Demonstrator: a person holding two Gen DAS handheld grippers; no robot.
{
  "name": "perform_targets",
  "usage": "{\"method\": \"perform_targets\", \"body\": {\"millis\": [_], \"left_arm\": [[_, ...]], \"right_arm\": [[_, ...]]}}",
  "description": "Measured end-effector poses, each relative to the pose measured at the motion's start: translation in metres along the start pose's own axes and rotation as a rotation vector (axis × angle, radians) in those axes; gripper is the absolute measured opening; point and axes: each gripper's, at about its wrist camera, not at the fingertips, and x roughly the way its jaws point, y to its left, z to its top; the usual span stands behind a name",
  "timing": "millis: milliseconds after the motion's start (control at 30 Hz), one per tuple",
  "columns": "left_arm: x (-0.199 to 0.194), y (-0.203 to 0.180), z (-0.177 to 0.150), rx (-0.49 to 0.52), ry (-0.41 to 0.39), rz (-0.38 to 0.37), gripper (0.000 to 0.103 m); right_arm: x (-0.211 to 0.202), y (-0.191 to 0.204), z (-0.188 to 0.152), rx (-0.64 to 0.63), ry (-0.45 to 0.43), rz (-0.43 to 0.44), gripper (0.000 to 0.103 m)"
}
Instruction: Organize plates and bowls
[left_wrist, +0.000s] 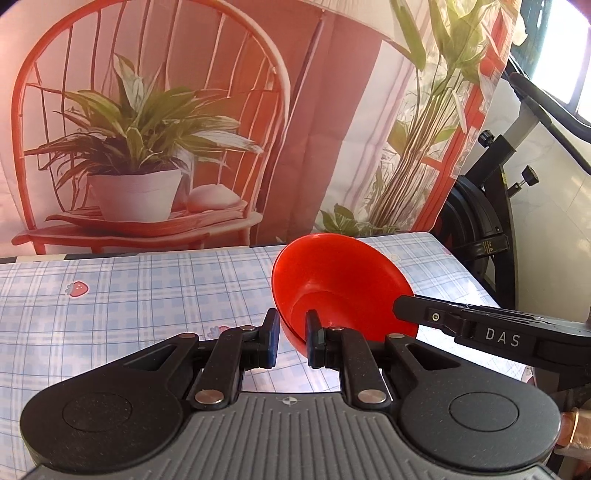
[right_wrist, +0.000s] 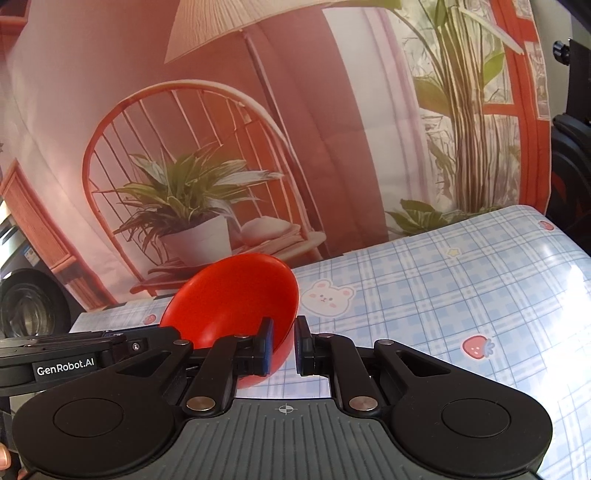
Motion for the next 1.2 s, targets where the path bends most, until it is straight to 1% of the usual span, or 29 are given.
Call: {"method": "perform_targets", "body": {"millis": [367,567,700,967,1100,1200], "left_arm": [[-0.056,-0.015,-0.026,0.02,-0.022,0.003,0.017],[-0.082,-0.019,-0.04,0.021,-0.037,0.002,0.017],[-0.096,-0.02,-0.05,0.008,-0.042,0.0,0.017],[-0.11,-0.018,-0.072,-0.037,-0.029,-0.014,0.017],[-0.109,-0.014,-0.082,-0.07,-0.003,-0.04,0.017],[-0.102,-0.016,-0.086,-0.064,0.013,-0.038,0.017]], "right_arm": [[-0.064,0.022,-0.025,-0.002,-0.052,0.009,0.011],[-0.091,0.033,-0.041,-0.019,-0.069,0.0,0.011],[-0.104,0.04,-0.051,-0.045,-0.064,-0.013,0.011],[-0.123,0.049,-0.073,-0.056,-0.06,-0.024,0.011],[-0.127,0.046,-0.084,-0.048,-0.056,-0.026,0.011],[-0.126,0.042,-0.092,-0.048,-0.056,-0.032,0.011]]}}
